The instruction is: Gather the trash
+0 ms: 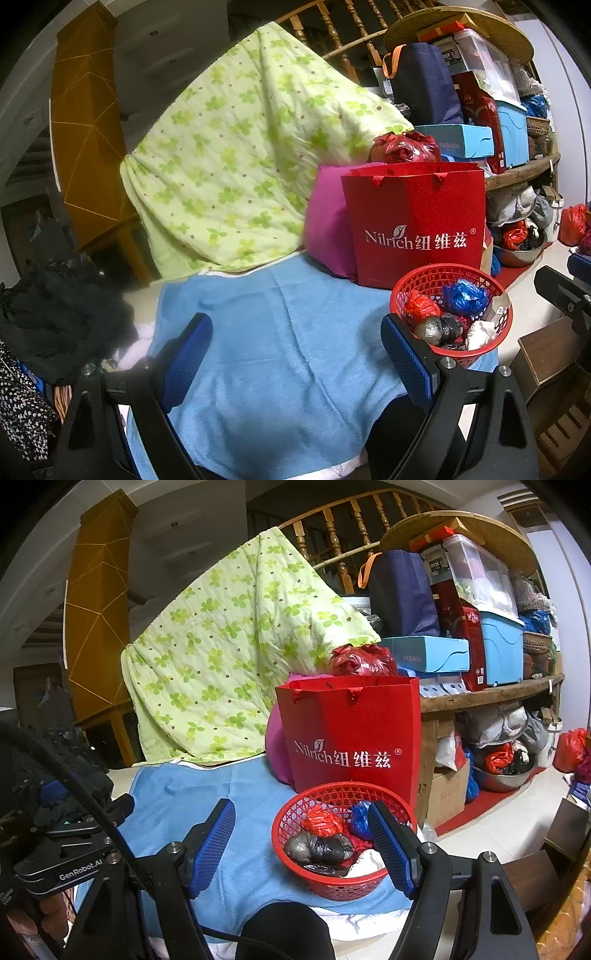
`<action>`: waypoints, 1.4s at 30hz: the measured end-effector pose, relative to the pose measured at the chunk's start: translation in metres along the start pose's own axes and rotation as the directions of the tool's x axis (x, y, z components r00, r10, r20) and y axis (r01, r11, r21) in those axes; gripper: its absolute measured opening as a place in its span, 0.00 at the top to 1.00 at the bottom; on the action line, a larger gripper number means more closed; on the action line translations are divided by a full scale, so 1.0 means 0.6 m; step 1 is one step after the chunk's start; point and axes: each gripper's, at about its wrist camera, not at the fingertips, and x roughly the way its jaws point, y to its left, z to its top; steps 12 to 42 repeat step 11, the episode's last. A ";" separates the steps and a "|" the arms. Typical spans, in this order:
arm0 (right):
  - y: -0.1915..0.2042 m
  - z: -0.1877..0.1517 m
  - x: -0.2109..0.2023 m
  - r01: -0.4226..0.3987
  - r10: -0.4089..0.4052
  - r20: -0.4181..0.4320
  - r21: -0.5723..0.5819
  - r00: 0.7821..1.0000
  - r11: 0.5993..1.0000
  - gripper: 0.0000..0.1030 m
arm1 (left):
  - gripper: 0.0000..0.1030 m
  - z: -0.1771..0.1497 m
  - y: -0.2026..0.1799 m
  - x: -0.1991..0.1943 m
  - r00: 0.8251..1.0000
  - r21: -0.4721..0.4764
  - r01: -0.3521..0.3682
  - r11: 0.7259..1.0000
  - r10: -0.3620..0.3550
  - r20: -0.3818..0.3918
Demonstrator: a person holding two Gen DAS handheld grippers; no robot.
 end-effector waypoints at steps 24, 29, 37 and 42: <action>0.004 0.015 0.065 0.063 -0.063 0.000 -0.022 0.998 0.998 0.25 | 0.10 0.017 0.014 0.069 0.998 -0.026 0.062 0.998 -0.062 -0.003; 0.004 0.015 0.065 0.063 -0.063 0.000 -0.022 0.998 0.998 0.25 | 0.10 0.017 0.014 0.069 0.998 -0.026 0.062 0.998 -0.062 -0.003; 0.004 0.015 0.065 0.063 -0.063 0.000 -0.022 0.998 0.998 0.25 | 0.10 0.017 0.014 0.069 0.998 -0.026 0.062 0.998 -0.062 -0.003; 0.004 0.015 0.065 0.063 -0.063 0.000 -0.022 0.998 0.998 0.25 | 0.10 0.017 0.014 0.069 0.998 -0.026 0.062 0.998 -0.062 -0.003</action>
